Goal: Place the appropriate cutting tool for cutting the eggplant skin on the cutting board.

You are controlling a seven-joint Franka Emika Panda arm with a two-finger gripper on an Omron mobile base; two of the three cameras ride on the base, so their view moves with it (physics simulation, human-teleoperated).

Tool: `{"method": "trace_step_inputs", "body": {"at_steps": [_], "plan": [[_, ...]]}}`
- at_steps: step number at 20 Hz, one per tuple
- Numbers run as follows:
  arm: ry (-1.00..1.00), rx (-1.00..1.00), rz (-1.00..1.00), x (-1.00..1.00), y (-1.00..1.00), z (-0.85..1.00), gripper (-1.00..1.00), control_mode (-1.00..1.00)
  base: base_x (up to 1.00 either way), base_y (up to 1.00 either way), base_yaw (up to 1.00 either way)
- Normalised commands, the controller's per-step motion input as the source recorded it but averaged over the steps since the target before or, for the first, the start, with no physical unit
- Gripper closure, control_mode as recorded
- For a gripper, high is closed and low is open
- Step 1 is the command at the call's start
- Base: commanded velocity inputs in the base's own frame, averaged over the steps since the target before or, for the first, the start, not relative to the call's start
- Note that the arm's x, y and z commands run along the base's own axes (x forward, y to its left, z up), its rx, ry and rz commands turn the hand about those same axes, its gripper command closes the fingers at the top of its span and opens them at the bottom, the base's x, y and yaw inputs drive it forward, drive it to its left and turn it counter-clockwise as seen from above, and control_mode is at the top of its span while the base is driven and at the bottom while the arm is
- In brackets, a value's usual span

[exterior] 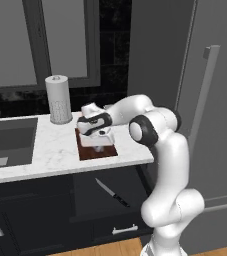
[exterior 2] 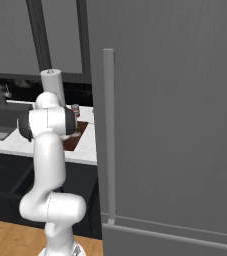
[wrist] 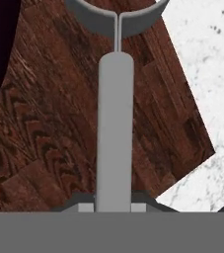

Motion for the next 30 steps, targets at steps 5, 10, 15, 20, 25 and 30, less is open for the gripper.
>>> {"method": "trace_step_inputs", "body": {"at_steps": [5, 10, 15, 20, 25, 30], "plan": [[0.03, 0.00, 0.00, 0.17, 0.06, -0.20, 1.00, -1.00, 0.00, 0.00, 0.00], [0.00, 0.00, 0.00, 0.03, 0.00, -0.10, -1.00, -1.00, 0.00, 0.00, 0.00], [0.00, 0.00, 0.00, 0.00, 0.00, -0.13, -1.00, -1.00, 0.00, 0.00, 0.00], [0.00, 0.00, 0.00, 0.00, 0.00, 0.03, -1.00, -1.00, 0.00, 0.00, 0.00], [-0.12, 0.00, 0.00, -0.61, 0.00, 0.40, -1.00, -1.00, 0.00, 0.00, 0.00], [-0.21, 0.00, 0.03, -0.89, -0.03, 0.38, -1.00, -1.00, 0.00, 0.00, 0.00]]}}
